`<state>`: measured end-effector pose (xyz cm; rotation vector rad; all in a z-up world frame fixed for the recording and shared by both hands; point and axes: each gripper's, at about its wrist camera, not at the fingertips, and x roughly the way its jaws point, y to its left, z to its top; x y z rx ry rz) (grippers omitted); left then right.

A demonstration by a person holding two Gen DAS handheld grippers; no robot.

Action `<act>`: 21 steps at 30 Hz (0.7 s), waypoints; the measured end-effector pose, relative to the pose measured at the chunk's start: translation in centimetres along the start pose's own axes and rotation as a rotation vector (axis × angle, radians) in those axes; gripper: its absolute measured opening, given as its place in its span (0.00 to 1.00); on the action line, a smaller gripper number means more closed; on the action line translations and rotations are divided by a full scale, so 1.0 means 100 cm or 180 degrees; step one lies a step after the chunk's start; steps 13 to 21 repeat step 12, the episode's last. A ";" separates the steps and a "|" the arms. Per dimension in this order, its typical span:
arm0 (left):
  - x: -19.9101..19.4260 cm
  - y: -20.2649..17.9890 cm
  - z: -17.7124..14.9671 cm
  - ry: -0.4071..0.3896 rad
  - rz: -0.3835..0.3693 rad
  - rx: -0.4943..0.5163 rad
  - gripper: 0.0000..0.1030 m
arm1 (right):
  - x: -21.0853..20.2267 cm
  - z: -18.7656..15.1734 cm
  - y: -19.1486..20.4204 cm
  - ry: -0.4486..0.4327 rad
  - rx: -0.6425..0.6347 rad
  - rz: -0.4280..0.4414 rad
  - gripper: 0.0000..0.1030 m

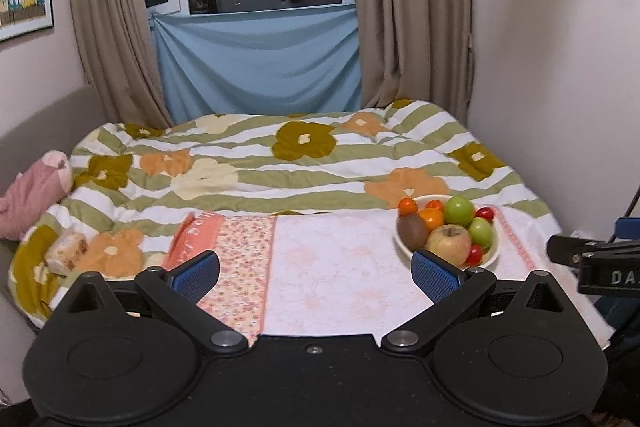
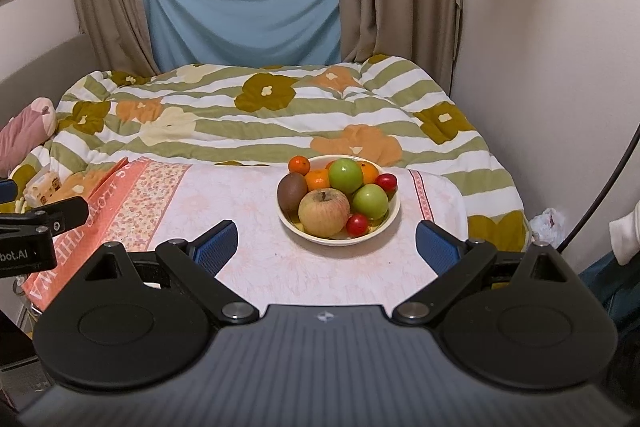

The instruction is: Organize fruits

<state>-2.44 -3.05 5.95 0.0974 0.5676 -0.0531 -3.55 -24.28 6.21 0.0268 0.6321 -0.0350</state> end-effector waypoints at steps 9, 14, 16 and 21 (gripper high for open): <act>0.005 -0.002 -0.005 0.0015 0.0032 0.0026 1.00 | 0.003 -0.002 -0.006 0.0029 0.0039 0.0013 1.00; 0.005 -0.002 -0.005 -0.0005 0.0017 0.0005 1.00 | 0.004 -0.002 -0.006 0.0040 0.0044 0.0026 1.00; 0.005 -0.002 -0.005 -0.0005 0.0017 0.0005 1.00 | 0.004 -0.002 -0.006 0.0040 0.0044 0.0026 1.00; 0.005 -0.002 -0.005 -0.0005 0.0017 0.0005 1.00 | 0.004 -0.002 -0.006 0.0040 0.0044 0.0026 1.00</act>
